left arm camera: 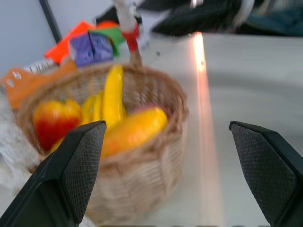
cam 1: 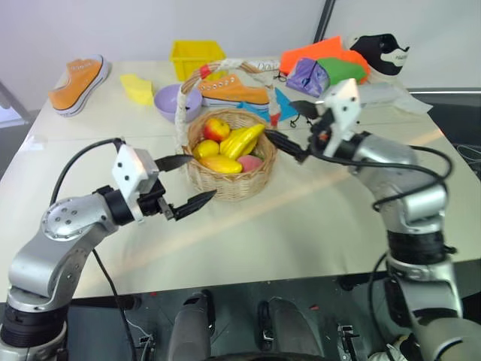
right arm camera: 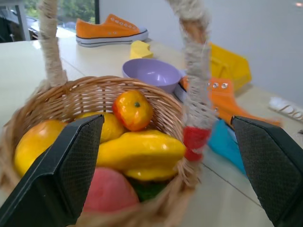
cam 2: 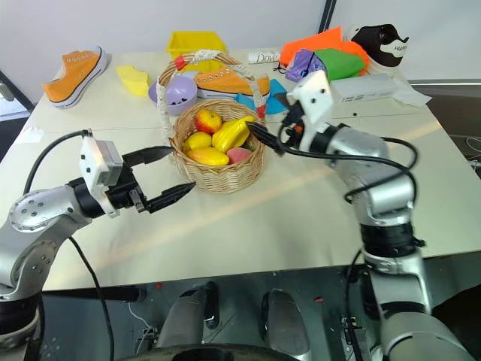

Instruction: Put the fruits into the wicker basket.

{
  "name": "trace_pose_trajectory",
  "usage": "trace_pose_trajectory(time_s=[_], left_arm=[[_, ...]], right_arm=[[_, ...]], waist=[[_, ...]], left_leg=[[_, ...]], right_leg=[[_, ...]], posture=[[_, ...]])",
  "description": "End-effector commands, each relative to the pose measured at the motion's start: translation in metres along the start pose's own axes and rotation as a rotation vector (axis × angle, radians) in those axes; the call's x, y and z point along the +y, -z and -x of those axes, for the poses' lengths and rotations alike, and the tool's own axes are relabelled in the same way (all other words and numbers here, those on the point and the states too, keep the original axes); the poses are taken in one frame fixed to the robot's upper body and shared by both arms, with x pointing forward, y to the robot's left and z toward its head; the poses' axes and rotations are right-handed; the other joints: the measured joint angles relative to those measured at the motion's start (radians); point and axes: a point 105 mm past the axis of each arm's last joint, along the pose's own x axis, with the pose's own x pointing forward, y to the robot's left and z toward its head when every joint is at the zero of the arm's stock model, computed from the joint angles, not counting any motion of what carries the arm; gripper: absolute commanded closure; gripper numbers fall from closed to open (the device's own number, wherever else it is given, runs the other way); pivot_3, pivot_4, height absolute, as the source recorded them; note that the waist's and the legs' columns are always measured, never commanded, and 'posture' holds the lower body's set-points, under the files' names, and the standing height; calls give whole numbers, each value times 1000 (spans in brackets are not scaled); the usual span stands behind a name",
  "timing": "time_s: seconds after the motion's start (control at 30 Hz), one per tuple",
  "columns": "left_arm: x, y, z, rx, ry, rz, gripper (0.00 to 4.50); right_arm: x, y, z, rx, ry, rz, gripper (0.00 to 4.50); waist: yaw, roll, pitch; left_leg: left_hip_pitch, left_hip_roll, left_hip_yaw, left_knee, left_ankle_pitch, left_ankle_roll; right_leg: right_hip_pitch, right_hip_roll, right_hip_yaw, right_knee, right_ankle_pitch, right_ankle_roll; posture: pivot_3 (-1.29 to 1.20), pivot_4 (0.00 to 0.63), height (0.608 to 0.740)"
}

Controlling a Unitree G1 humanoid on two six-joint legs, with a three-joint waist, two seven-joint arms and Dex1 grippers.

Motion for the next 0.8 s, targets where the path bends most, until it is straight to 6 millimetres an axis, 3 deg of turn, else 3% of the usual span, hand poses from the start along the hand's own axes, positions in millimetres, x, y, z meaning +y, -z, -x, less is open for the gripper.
trace_pose_trajectory(time_s=[0.03, 0.27, 0.37, 0.57, 0.67, 0.8], left_arm=[[1, -8, 2, -24, -16, -29, 0], [-2, -3, 6, -6, -24, -32, 0], [-3, -1, 5, -1, -20, -37, 0], [-2, 1, -1, -4, 2, -40, 0], [-3, 1, -6, -14, 20, -40, 0], [-3, 1, -10, -23, 39, -43, 0]], right_arm=[[-16, -8, -11, -55, 100, -2, 857], [-20, -14, -5, -90, 111, -9, 4397], [-36, -23, 8, -110, 170, 24, 4415], [-128, -34, 86, -85, 566, 65, 4415], [-172, -21, 137, -5, 778, 89, 4415], [-192, -4, 171, 64, 889, 115, 4415]], waist=[[1, 0, 0], [2, 0, 0], [2, 0, 0], [27, 1, 0], [27, 1, 0], [19, 2, 0]], left_leg=[[0, 0, 0, 0, 0, 0], [-1, 0, 0, 0, 0, 0], [-1, 0, 0, 0, 0, 0], [-1, -1, 1, 1, 0, 0], [-1, -1, 1, 1, 0, 0], [0, -1, 2, 0, 0, 0]], right_leg=[[0, 0, 0, 0, 0, 0], [0, 0, 0, 0, 0, 1], [0, 0, 0, 0, 1, 1], [0, -1, 0, -1, 1, 1], [0, -1, 0, -1, 1, 1], [0, 0, 0, -1, 0, 1]], posture=[[0, 150, 740], [0, 150, 740], [0, 150, 740], [0, 150, 740], [0, 150, 740], [0, 150, 740]])
